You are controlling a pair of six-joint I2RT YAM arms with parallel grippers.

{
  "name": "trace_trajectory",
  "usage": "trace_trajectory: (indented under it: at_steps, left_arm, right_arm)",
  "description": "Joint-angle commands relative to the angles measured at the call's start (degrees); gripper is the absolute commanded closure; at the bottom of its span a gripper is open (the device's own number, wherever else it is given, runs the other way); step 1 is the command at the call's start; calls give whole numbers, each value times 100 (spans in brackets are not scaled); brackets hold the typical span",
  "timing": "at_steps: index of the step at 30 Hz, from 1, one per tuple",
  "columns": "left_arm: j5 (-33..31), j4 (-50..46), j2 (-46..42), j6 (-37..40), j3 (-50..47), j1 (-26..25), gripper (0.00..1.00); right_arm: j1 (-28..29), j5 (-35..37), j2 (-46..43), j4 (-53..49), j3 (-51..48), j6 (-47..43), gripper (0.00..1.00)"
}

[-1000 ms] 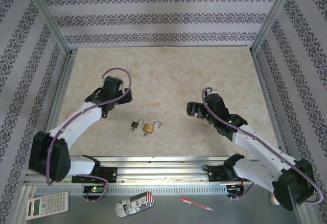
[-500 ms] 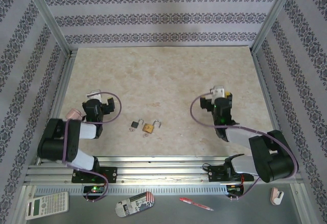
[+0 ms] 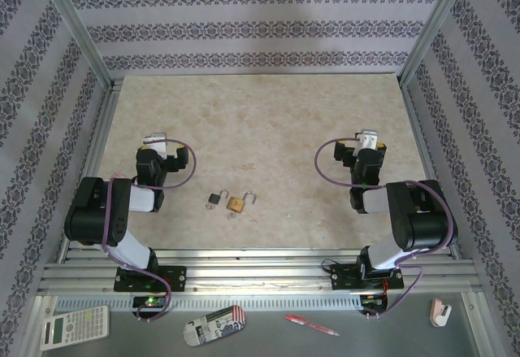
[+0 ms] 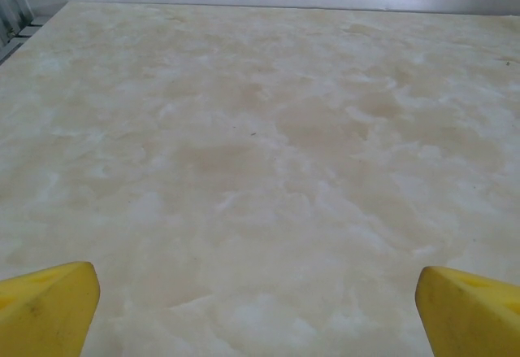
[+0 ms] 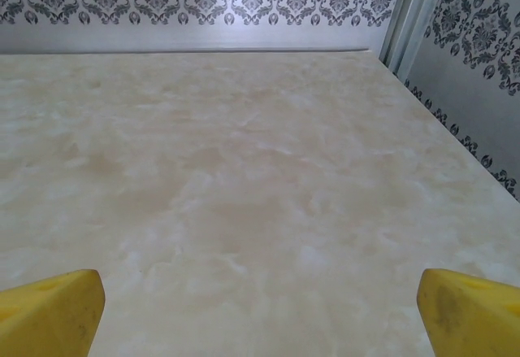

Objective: Unlock with the key

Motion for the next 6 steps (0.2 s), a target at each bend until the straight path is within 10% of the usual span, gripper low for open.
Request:
trace_trajectory:
  at_steps: [1,6]
  left_arm:
    - [130,-20,-50,98,-21,73,1]
    - [138,60,-34,103,-48,72,0]
  right_arm:
    - [-43,-88,-19,59,1,231,2]
    - [-48,-104,-31,130,1,214,2]
